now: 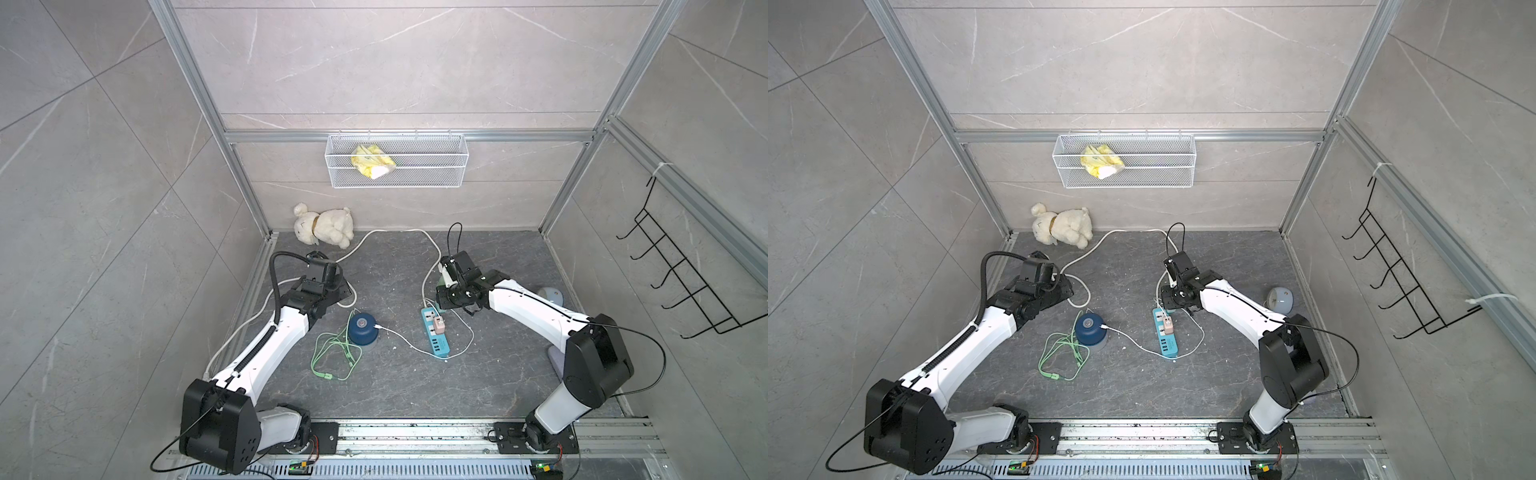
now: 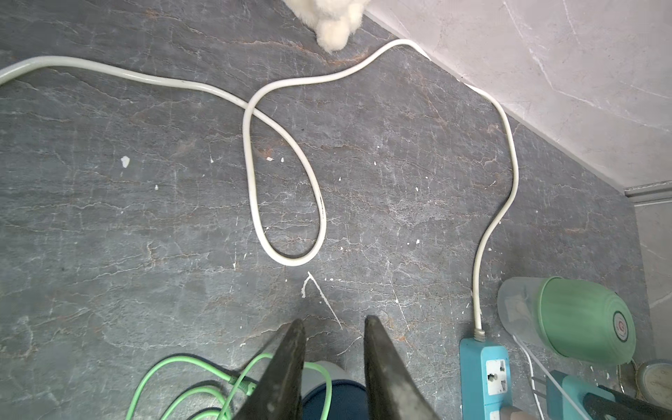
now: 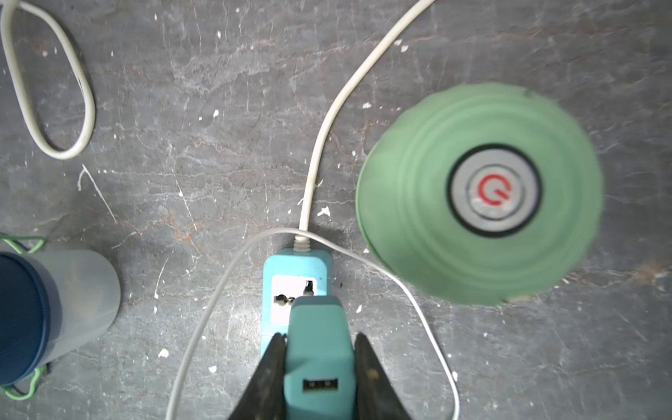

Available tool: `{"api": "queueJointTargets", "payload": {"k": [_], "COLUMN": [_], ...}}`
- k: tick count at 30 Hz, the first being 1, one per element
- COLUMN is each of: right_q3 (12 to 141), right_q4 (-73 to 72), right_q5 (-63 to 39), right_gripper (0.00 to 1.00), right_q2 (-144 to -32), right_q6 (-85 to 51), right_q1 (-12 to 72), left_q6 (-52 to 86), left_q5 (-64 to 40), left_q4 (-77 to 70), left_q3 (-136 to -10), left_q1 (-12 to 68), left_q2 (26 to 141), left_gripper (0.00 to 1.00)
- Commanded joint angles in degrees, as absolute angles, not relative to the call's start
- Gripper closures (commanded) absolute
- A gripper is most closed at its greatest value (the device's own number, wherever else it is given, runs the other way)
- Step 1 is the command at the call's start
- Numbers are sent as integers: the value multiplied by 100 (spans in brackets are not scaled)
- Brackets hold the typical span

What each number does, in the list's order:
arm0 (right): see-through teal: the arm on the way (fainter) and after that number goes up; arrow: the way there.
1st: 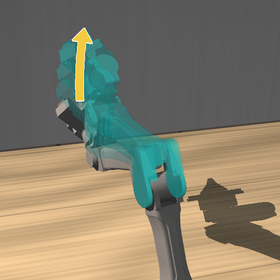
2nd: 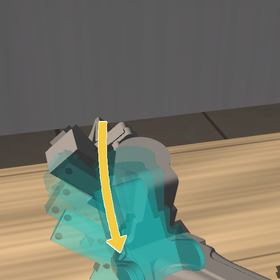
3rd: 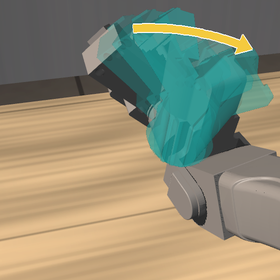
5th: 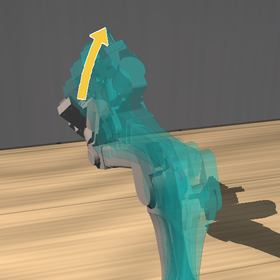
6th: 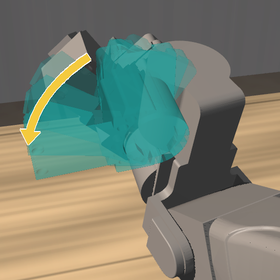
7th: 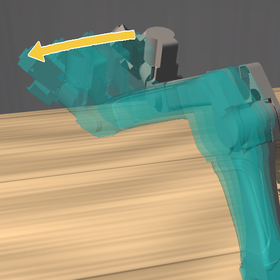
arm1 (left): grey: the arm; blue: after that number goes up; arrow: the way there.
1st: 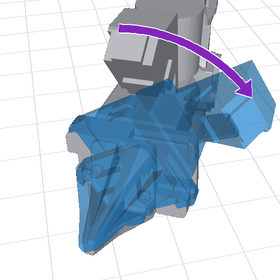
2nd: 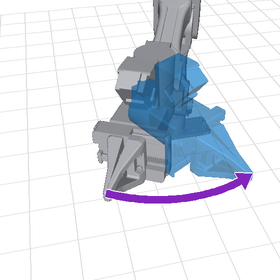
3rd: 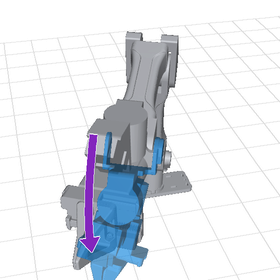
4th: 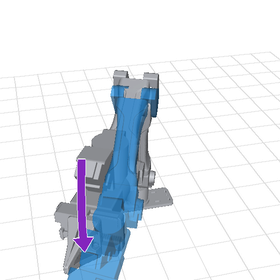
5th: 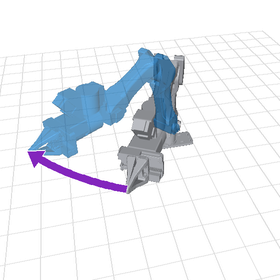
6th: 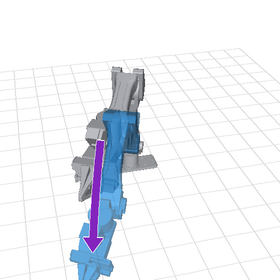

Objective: Charge the cordless meat grinders
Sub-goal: Insert the plug into the socket.

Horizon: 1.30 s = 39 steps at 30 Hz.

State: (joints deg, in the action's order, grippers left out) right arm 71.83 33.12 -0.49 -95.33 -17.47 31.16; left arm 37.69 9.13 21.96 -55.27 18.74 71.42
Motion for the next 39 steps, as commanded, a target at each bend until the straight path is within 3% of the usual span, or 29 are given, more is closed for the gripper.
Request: {"api": "queueJointTargets", "payload": {"k": [1,11,39], "right_q3": [7382,7528,7277], "right_q4": [3597,3604,3323], "right_q5": [-215,-306,325], "right_gripper": [100,100,100], "right_q2": [-9613,-9902,-9969], "right_q6": [-1578,-1694,-1969], "right_q1": [3161,3216,3393], "left_q6": [3899,4013,4088], "left_q5": [1296,1458,1546], "left_q4": [1873,1723,1688], "left_q3": [-5428,-5070,-4902], "left_q1": [1828,1819,1740], "left_q2": [6753,6549,6513], "left_gripper": [68,61,60]}}
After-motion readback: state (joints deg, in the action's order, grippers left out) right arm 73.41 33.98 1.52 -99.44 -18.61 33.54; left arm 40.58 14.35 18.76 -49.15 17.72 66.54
